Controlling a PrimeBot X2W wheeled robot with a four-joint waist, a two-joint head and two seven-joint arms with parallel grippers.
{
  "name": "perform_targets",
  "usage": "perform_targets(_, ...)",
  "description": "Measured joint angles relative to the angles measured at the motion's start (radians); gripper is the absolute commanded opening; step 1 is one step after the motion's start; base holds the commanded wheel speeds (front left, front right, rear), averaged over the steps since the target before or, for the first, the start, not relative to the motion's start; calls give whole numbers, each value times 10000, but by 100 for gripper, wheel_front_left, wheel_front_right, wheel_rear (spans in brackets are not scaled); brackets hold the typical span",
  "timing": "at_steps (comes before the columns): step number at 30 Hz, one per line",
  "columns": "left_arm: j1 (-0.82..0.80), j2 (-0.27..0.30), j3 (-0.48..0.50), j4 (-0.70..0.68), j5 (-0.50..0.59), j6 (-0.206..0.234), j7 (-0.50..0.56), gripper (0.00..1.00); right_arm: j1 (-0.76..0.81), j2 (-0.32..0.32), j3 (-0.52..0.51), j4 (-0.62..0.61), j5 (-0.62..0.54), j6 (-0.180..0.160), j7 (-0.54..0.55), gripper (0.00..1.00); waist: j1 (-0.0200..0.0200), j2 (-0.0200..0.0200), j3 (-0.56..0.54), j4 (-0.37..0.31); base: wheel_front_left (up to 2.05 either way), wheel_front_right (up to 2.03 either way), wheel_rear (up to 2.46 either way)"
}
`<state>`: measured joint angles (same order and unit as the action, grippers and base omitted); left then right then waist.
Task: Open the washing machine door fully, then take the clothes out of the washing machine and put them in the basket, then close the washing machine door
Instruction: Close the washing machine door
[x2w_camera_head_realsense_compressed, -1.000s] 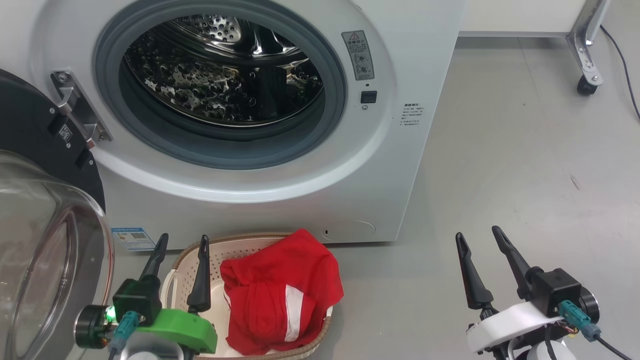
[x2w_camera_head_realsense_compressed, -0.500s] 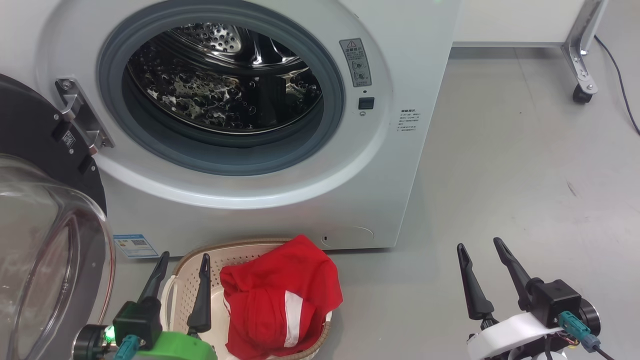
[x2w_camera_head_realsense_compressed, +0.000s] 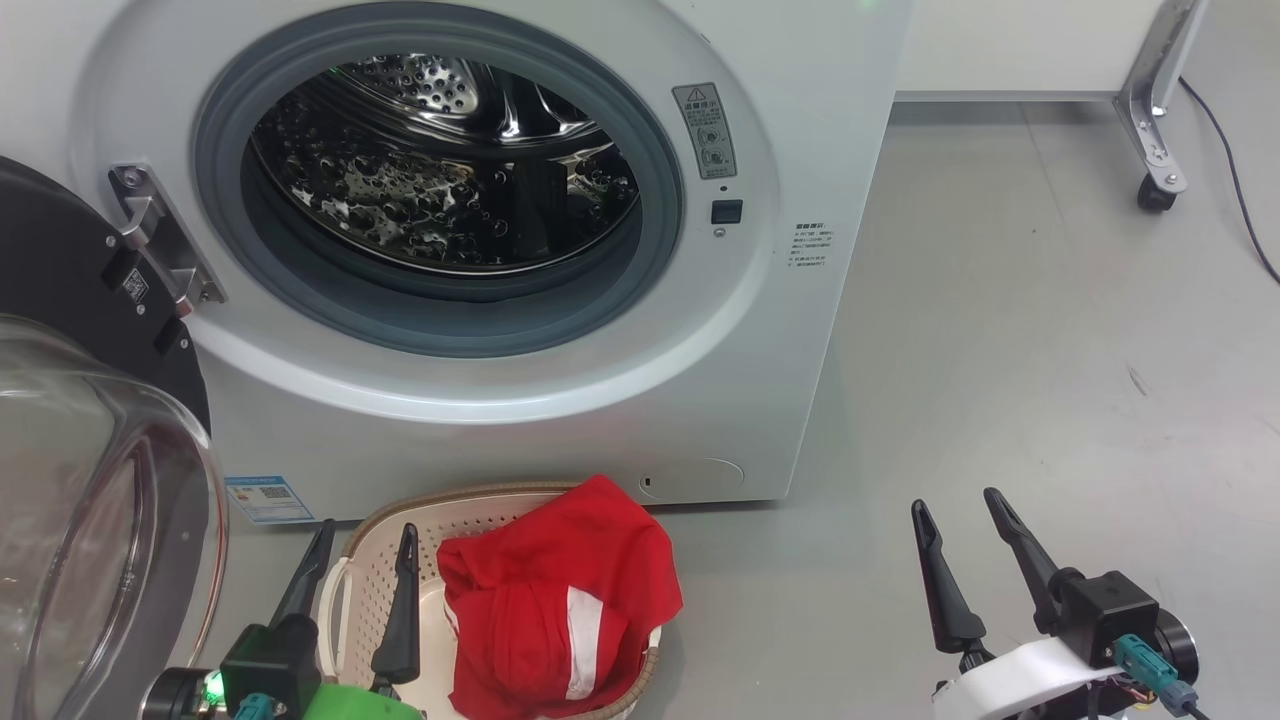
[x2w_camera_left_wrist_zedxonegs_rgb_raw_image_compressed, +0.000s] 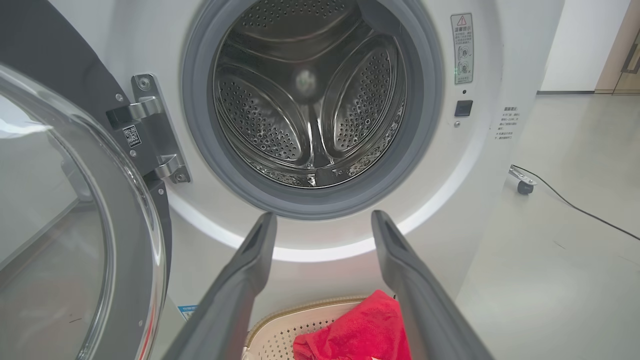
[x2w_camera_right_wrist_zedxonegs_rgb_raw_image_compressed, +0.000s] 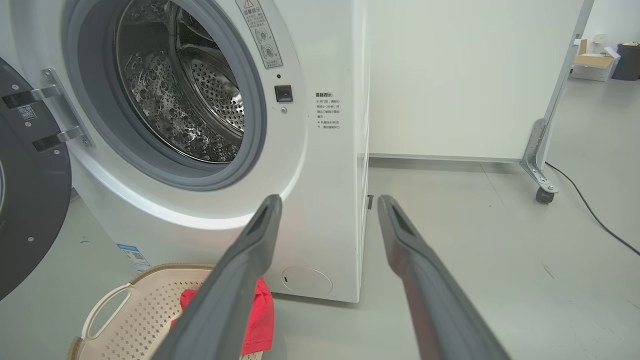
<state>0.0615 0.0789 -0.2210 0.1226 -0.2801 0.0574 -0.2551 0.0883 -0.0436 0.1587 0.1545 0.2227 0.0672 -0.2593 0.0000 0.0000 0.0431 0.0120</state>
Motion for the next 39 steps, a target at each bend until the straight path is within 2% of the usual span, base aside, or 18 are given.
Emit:
perform_targets(24,244,52,-79,-685,92,82,265,100,35,15,27,-136,0,-12,0,100,0,0,156,-58,-2,2,0)
perform_targets(39,276,77,-100,-980,109,125,349,100,34,25,29,-148,0,-79,0,100,0,0,187,-69,-51,51,0)
